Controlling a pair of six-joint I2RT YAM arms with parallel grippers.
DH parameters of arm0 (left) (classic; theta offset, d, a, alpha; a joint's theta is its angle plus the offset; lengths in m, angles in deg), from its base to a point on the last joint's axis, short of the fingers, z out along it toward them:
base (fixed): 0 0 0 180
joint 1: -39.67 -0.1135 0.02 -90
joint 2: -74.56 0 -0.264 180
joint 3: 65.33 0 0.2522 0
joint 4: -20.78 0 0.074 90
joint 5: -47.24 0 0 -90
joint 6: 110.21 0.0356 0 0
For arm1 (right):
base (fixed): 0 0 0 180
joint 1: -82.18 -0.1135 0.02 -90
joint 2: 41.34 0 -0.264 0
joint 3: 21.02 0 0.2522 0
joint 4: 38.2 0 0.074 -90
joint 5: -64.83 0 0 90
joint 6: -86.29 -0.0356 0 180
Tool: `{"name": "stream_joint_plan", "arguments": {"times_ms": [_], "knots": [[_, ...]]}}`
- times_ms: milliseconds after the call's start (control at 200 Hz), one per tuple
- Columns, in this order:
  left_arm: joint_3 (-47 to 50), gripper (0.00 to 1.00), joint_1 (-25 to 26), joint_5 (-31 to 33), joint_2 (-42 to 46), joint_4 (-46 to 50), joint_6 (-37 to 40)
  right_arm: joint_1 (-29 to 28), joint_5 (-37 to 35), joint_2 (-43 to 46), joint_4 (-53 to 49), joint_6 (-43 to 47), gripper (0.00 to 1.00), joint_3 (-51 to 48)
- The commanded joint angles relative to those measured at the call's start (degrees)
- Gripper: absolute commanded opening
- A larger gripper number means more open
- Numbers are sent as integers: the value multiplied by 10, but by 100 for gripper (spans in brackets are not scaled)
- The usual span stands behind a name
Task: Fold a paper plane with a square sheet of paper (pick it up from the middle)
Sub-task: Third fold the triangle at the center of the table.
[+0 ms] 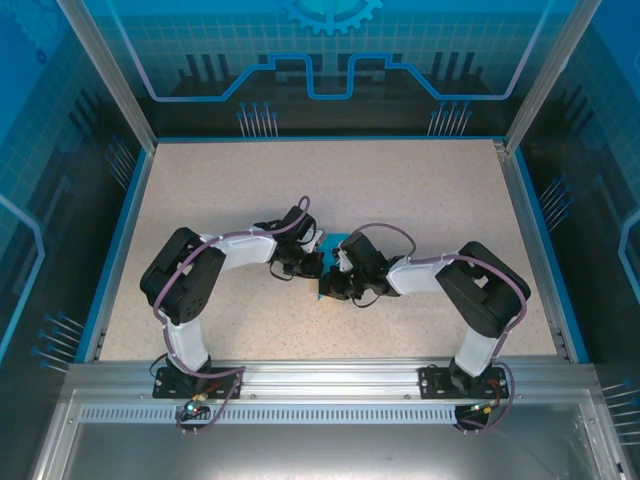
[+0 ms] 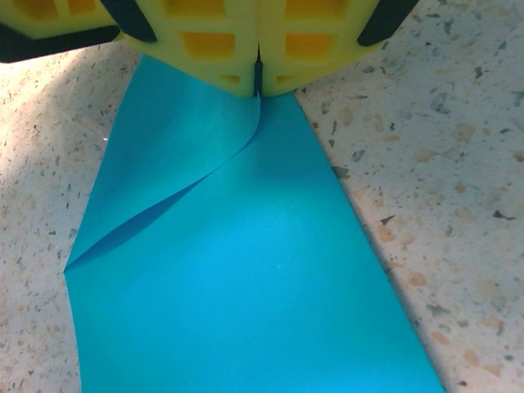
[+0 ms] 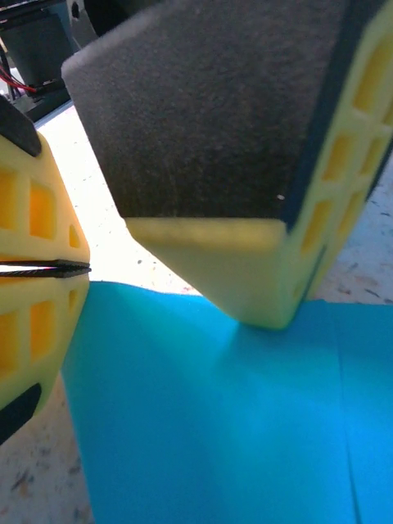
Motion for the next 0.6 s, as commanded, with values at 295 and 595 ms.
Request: {"name": "stream_joint_plan", "arguments": {"times_ms": [295,595], "knots": [[2,3,0,18,-31,31,12,-13,-9,-25,-8,-4,11,4],[-1,3,0,17,-33,33,12,-29,-26,-26,-42,0,12,23]]}}
